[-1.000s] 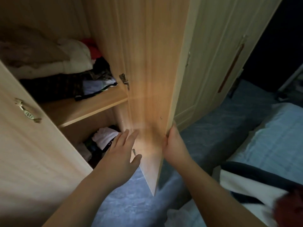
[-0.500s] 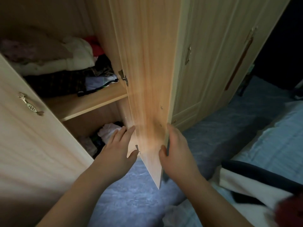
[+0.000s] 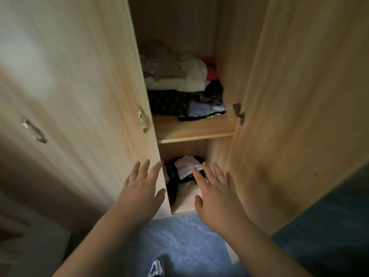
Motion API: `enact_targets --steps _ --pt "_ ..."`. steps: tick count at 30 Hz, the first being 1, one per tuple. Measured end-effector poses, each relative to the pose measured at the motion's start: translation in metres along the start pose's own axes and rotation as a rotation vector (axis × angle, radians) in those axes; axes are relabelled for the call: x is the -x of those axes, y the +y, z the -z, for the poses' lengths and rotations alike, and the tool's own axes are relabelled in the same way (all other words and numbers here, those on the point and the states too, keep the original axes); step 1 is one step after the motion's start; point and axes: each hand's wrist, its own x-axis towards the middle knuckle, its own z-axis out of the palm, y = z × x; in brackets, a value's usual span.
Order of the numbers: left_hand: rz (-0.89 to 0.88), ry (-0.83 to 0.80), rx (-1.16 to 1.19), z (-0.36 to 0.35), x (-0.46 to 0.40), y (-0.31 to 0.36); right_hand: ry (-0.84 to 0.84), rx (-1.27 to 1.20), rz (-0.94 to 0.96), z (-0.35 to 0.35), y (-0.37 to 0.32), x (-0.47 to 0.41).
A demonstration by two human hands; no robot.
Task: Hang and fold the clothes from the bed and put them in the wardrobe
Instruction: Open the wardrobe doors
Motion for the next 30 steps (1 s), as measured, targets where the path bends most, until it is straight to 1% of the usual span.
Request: enact_targets --steps 5,11,13,16,17,19,21,24,27,30 --pt "0.053 0.057 0.026 0.007 -0.048 -0.056 -0.073 0.052 0.058 -0.012 -0.031 -0.067" --pt "0.008 0.164 0.18 0.024 -0.142 -0.106 -0.155 0.067 -0.029 -0.019 -0.05 -0.142" --pt "-0.02 0.194 0.344 0.022 -0.177 -0.112 -0.166 0.067 -0.063 -0.022 -0.054 -0.162" --pt "0.02 0.212 0.745 0.01 -0.218 -0.11 -0.172 0.038 -0.115 -0.029 -0.059 -0.184" --pt "0.028 0.222 0.835 0.005 -0.226 -0.107 -0.182 0.03 -0.131 -0.032 -0.06 -0.189" --pt "0.05 0.258 0.93 -0.002 -0.233 -0.105 -0.193 0.023 -0.152 -0.035 -0.061 -0.195" --pt "0.048 0.267 0.952 -0.002 -0.231 -0.106 -0.192 0.024 -0.166 -0.034 -0.061 -0.195" --pt "0.025 0.218 0.906 0.001 -0.219 -0.108 -0.197 0.036 -0.173 -0.031 -0.064 -0.184" --pt "0.073 0.23 0.837 0.008 -0.198 -0.099 -0.191 0.039 -0.159 -0.026 -0.071 -0.161" --pt "0.126 0.236 0.77 0.008 -0.154 -0.087 -0.168 0.03 -0.113 -0.018 -0.079 -0.124"
